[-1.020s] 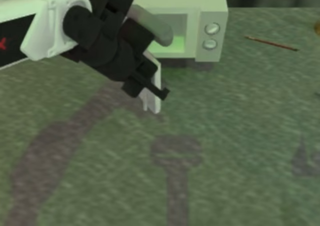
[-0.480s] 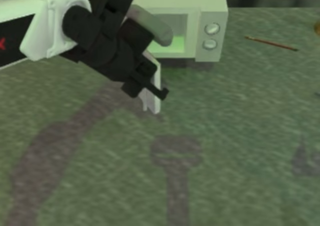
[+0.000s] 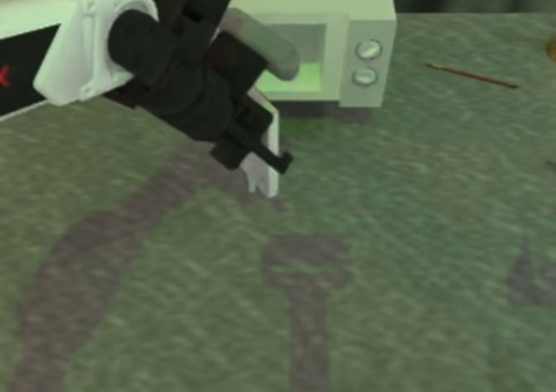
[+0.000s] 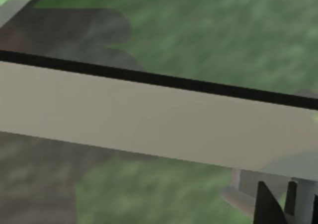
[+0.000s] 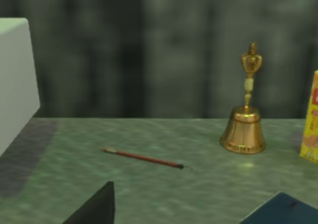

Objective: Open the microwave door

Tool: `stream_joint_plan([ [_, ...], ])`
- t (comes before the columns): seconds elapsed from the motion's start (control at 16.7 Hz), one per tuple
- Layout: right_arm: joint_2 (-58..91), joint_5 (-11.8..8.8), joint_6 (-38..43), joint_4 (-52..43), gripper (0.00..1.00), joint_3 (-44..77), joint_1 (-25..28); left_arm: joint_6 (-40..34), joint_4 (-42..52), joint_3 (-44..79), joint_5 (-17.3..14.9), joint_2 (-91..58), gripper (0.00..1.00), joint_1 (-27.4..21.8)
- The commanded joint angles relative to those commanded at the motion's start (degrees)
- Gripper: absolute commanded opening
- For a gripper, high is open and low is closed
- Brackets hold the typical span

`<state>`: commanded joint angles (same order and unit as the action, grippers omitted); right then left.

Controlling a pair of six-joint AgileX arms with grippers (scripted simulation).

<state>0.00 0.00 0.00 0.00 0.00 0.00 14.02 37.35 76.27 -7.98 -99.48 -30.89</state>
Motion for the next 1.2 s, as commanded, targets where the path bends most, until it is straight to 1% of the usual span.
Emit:
stream_joint_plan([
  [0.24, 0.0, 0.0, 0.0, 0.0, 1.00, 0.0, 0.0, 0.7, 0.3, -0.3, -0.8, 0.1, 0.00, 0.1],
  [0.54, 0.0, 0.0, 0.0, 0.0, 1.00, 0.0, 0.0, 7.4, 1.0, -1.7, -4.1, 2.0, 0.00, 2.9],
  [0.66, 0.0, 0.0, 0.0, 0.0, 1.00, 0.0, 0.0, 9.1, 1.5, -2.3, -4.9, 2.2, 0.00, 3.6],
  [1.2, 0.0, 0.0, 0.0, 0.0, 1.00, 0.0, 0.0, 9.1, 1.6, -2.4, -4.9, 2.2, 0.00, 3.6],
])
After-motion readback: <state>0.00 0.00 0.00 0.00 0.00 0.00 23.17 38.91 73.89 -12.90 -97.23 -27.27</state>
